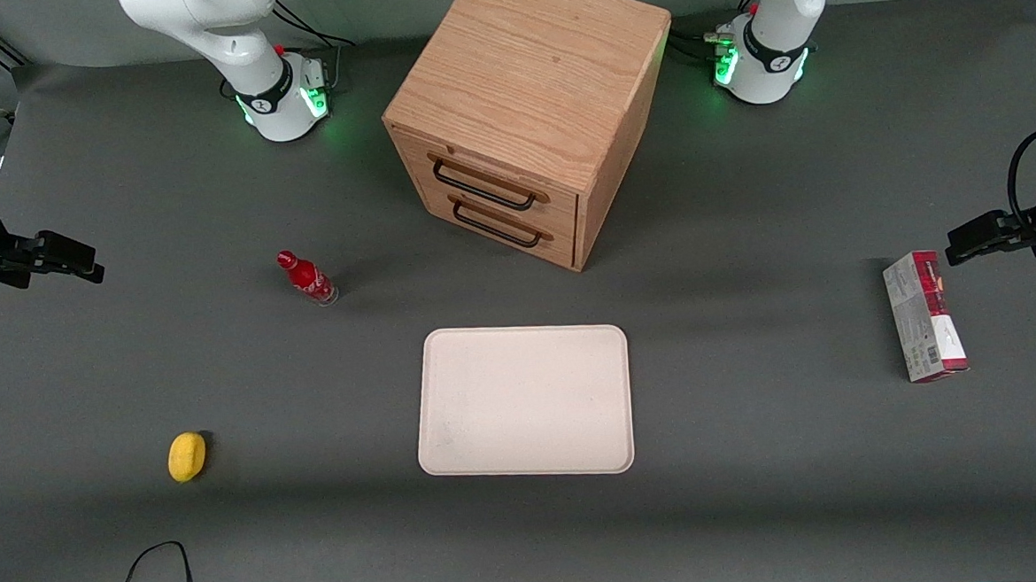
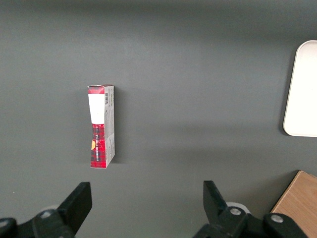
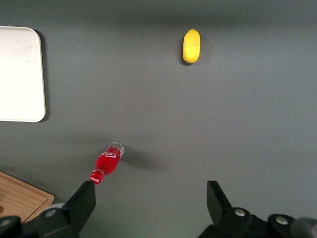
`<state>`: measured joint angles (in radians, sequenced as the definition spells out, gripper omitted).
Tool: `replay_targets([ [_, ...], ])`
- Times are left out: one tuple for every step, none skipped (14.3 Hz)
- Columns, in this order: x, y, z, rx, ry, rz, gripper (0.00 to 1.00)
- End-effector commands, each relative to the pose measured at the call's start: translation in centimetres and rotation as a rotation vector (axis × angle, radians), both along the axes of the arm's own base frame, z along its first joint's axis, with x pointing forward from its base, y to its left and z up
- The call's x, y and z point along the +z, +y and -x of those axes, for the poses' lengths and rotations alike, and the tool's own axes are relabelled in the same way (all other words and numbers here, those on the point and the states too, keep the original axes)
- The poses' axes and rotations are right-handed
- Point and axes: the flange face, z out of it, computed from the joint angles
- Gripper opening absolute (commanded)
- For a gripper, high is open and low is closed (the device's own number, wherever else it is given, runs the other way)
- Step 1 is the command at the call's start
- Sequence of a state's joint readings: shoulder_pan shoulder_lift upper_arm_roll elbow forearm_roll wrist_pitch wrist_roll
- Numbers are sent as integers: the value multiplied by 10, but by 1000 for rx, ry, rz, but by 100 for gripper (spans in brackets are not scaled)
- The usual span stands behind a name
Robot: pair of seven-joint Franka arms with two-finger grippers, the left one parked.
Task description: Open upper drawer
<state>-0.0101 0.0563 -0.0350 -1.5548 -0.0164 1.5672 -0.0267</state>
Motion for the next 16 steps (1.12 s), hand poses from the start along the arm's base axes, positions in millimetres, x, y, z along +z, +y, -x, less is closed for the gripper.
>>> replay_targets([
  [7,1,6,-4,3,19,100],
  [7,3,5,-1,1,19,100],
  [7,5,5,2,1,17,100],
  [6,7,4,0,4,18,100],
  [5,10,3,-1,5,10,100],
  [2,15,0,15,10,7,100],
  [-1,28,-2,36,11,-2,100],
  [1,54,-6,79,7,-12,100],
  [-1,84,-8,126,7,-13,100],
  [0,113,-7,177,3,-16,100],
  [-4,144,-7,229,9,-19,100],
  [-9,171,-5,273,17,-28,100],
  [-14,201,0,320,26,-43,100],
  [-19,226,4,361,34,-50,100],
  [-27,255,9,406,48,-48,100],
  [-36,284,16,454,61,-44,100],
])
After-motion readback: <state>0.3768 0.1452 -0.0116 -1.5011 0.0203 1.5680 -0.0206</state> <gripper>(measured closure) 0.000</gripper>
